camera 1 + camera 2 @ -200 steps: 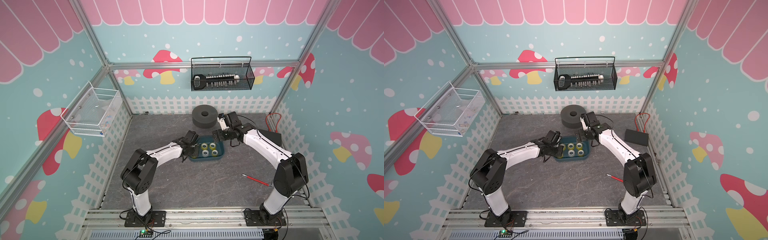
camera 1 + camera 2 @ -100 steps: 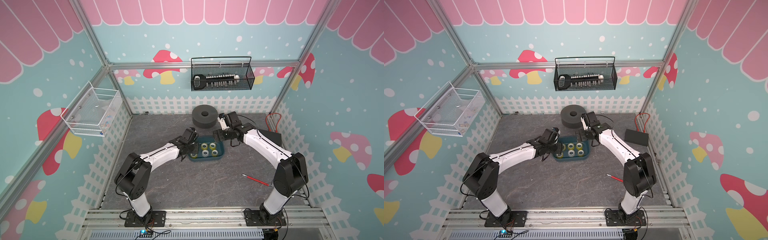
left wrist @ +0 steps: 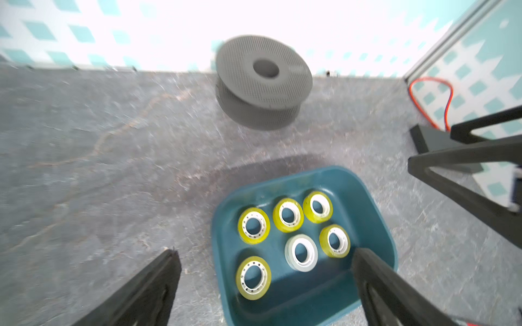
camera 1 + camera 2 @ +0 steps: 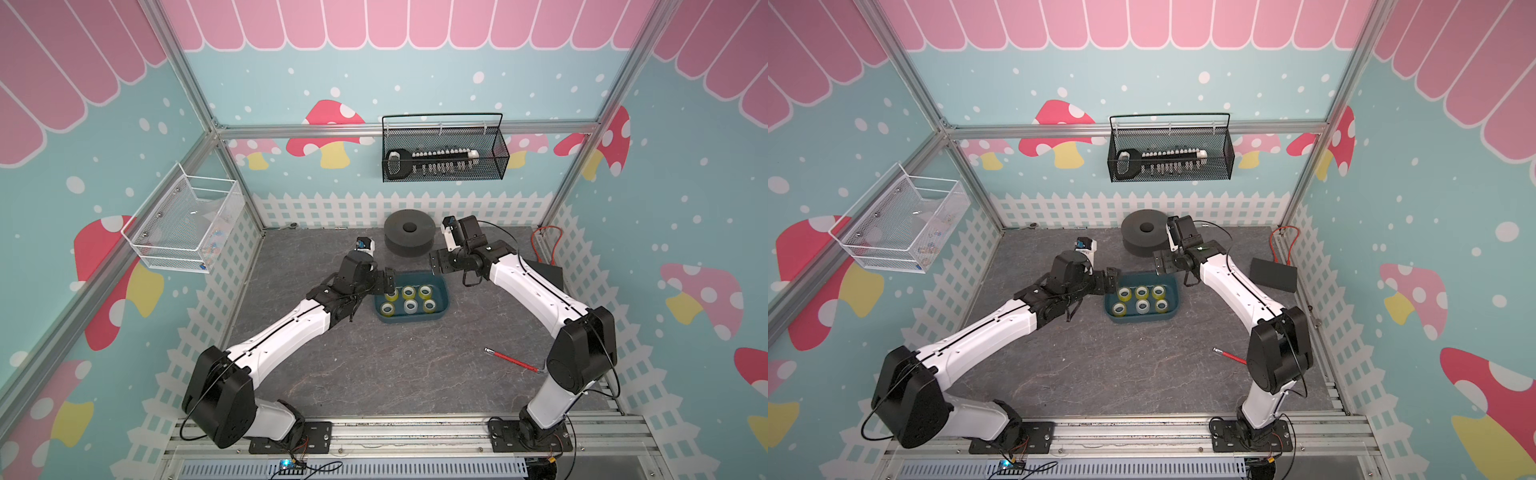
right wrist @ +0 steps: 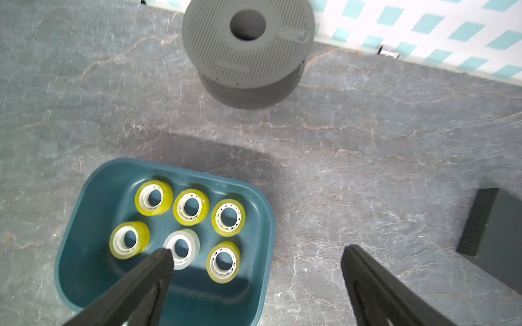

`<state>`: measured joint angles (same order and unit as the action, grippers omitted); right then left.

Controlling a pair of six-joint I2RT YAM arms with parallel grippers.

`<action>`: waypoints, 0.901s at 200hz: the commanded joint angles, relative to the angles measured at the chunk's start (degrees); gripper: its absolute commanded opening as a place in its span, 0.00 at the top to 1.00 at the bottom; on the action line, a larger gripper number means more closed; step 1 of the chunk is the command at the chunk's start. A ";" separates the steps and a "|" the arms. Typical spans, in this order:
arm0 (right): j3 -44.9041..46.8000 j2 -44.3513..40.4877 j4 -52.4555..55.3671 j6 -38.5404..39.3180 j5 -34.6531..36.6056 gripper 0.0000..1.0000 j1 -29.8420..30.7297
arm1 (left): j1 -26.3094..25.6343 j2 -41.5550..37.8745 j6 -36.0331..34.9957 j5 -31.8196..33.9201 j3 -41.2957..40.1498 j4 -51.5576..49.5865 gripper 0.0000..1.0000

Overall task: Put the transparent tape into the storage box
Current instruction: Reset both arms

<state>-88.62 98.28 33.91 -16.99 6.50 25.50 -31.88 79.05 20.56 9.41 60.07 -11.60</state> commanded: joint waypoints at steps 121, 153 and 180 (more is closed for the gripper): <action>33.00 -13.84 -39.92 7.26 14.38 0.01 -13.94 | 18.44 -16.17 -7.74 7.04 -29.60 32.53 0.01; 45.30 -16.02 -51.95 12.08 15.43 0.01 -17.69 | 21.59 -12.41 -13.16 5.91 -34.79 43.27 0.01; 54.91 -14.88 -63.89 10.30 9.17 0.01 -23.91 | 25.76 -7.79 -14.17 2.59 -37.81 51.89 0.01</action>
<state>-40.25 83.11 -15.18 -7.22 19.35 5.69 -8.91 68.07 9.58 15.31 24.64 28.32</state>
